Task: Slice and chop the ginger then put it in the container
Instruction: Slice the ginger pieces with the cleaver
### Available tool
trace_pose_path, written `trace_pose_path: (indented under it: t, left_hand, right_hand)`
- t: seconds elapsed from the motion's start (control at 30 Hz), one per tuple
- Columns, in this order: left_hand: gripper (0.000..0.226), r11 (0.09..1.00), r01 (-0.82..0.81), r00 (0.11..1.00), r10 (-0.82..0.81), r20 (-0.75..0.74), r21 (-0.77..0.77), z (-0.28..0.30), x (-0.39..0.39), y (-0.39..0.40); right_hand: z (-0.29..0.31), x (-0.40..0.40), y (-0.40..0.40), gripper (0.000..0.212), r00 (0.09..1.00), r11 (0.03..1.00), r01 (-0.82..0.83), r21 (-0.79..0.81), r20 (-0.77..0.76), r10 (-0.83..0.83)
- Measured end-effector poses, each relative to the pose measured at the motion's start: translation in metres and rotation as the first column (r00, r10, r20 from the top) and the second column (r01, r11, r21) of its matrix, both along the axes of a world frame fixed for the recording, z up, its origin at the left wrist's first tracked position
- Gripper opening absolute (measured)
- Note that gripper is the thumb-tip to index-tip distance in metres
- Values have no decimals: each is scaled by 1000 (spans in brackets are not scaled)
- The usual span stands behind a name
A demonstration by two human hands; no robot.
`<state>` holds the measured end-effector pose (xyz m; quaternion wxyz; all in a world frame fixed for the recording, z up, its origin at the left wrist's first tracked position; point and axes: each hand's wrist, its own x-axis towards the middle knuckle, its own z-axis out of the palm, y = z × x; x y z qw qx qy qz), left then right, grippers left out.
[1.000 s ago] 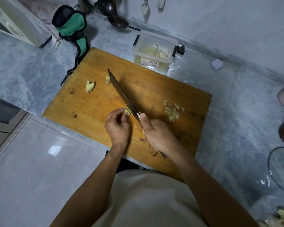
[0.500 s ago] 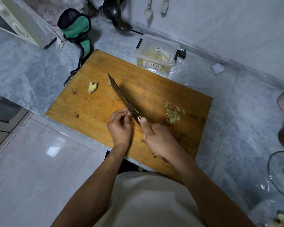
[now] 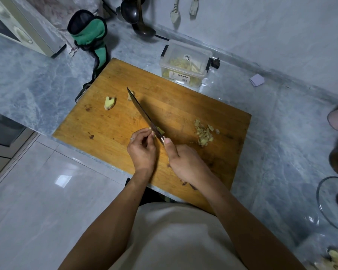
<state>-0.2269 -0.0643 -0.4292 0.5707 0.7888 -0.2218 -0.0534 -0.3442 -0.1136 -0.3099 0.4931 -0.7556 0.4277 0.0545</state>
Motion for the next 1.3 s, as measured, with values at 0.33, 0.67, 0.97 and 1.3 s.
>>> trace_pose_path:
  t: [0.33, 0.67, 0.97, 1.3]
  left_hand:
    - [10, 1000, 16, 999, -17, 30, 24, 1, 1, 0]
    - [12, 999, -10, 999, 9, 45, 35, 0, 1, 1]
    - [13, 999, -3, 999, 1, 37, 47, -1, 3, 1]
    - [13, 998, 8, 999, -10, 36, 57, -1, 4, 1]
  right_hand:
    - [-3, 5, 1, 72, 1000, 999, -6, -45, -9, 6]
    - [-1, -1, 7, 68, 1000, 1000, -13, -7, -22, 13]
    - [-10, 10, -2, 71, 999, 998, 31, 45, -12, -31]
    - [-13, 6, 3, 69, 999, 1000, 12, 14, -31, -12]
